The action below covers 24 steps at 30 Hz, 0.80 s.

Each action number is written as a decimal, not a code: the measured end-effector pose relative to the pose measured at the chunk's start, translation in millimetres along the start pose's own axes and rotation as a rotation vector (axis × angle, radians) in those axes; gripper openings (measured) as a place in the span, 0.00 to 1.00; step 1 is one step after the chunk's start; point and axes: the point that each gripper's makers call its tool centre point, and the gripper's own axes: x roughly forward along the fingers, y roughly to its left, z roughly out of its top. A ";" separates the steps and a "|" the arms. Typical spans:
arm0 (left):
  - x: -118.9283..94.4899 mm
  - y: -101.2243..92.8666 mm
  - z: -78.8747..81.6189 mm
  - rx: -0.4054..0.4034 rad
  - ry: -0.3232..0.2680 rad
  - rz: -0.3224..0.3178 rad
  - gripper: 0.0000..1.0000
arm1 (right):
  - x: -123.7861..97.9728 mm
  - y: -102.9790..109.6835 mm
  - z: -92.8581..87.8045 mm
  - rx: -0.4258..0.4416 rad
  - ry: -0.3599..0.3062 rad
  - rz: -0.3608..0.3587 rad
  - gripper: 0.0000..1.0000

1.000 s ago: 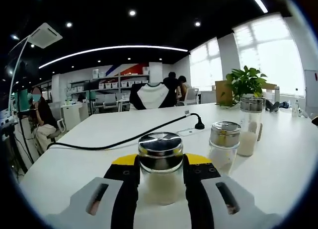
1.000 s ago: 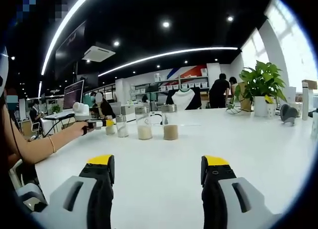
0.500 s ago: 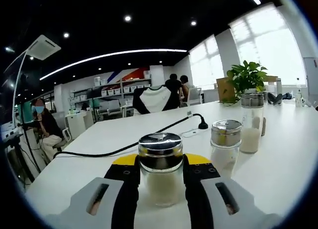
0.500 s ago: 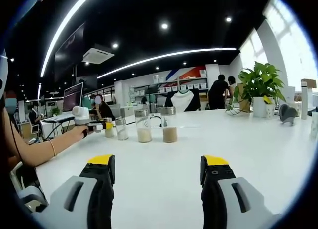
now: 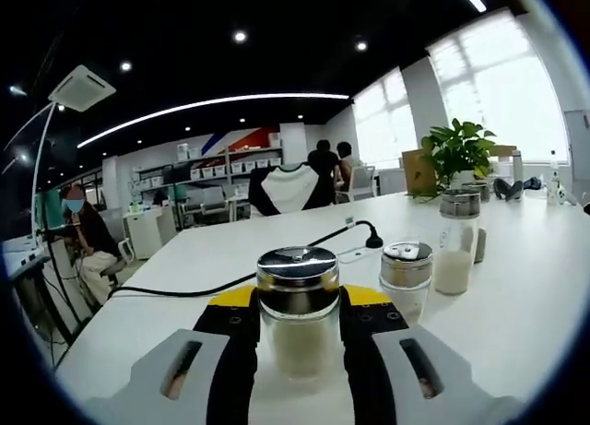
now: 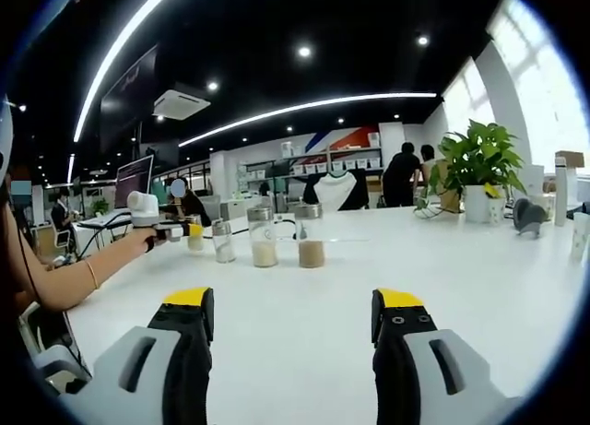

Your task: Rotate the seasoning bottle until the label or dispensing opening points toward the visible target arrow and the bottle remains upright within the marked orientation range

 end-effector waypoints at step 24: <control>-51.1 -25.6 37.2 -0.029 -0.085 -0.123 0.35 | 3.9 16.7 4.1 -0.049 -0.014 0.099 0.68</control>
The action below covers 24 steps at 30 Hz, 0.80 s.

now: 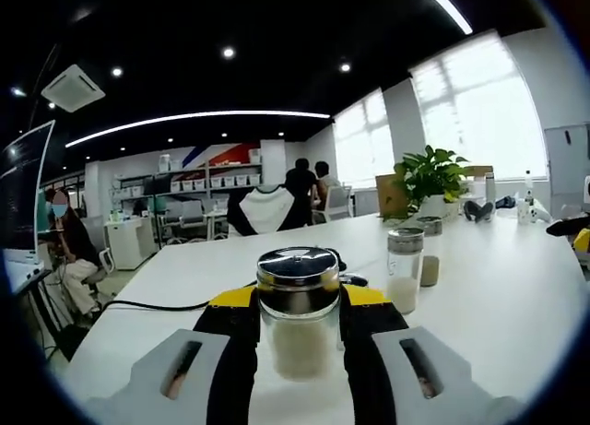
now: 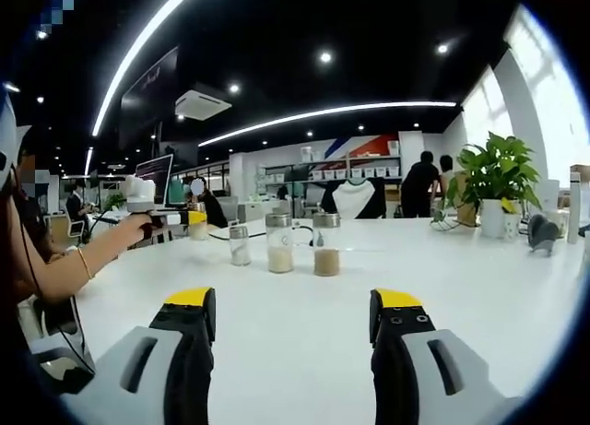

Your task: Rotate the seasoning bottle until the label or dispensing opening points toward the visible target arrow and the bottle remains upright within the marked orientation range

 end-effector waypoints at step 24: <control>-31.8 -76.6 2.4 0.030 -0.032 -0.198 0.35 | 11.7 22.1 -1.0 -0.045 0.014 0.088 0.67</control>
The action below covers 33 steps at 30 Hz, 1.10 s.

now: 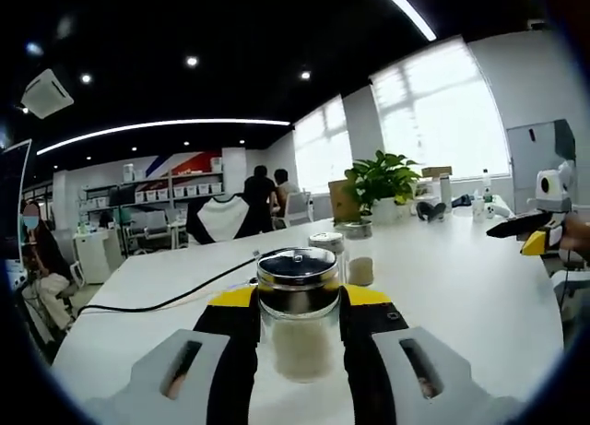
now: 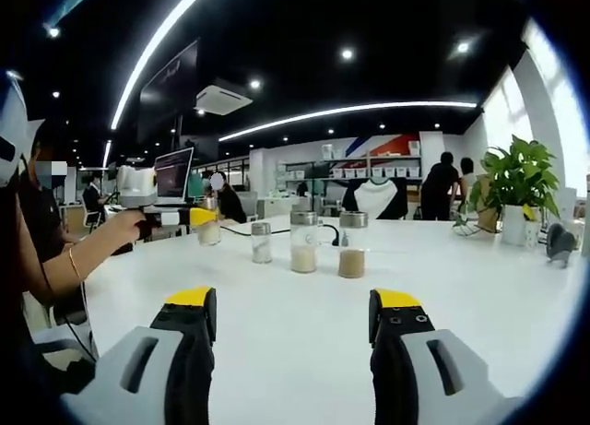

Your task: Rotate the seasoning bottle until the label or dispensing opening points toward the visible target arrow and the bottle remains upright within the marked orientation range

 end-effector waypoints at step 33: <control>-12.4 -149.0 45.8 -0.003 -0.121 -0.398 0.35 | 18.0 56.6 5.3 0.007 -0.043 0.153 0.62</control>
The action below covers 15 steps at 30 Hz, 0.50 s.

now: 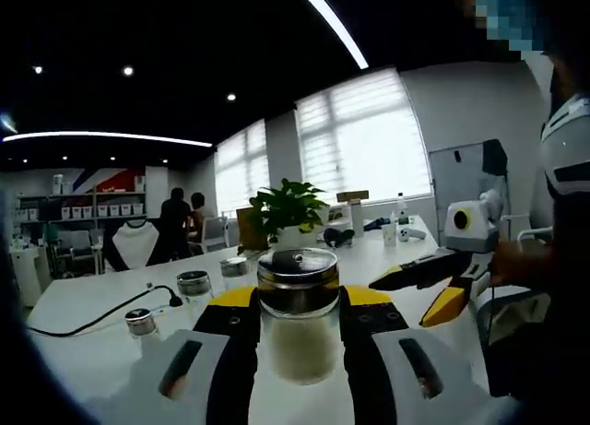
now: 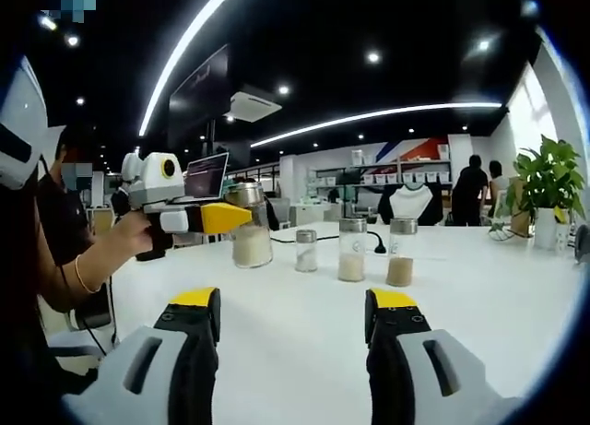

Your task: Rotate the seasoning bottle until the label or dispensing opening points toward the visible target arrow and the bottle remains upright within the marked orientation range

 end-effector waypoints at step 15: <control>13.8 -65.0 12.5 0.016 -0.044 -0.200 0.35 | 1.7 14.1 12.8 0.003 -0.042 0.042 0.61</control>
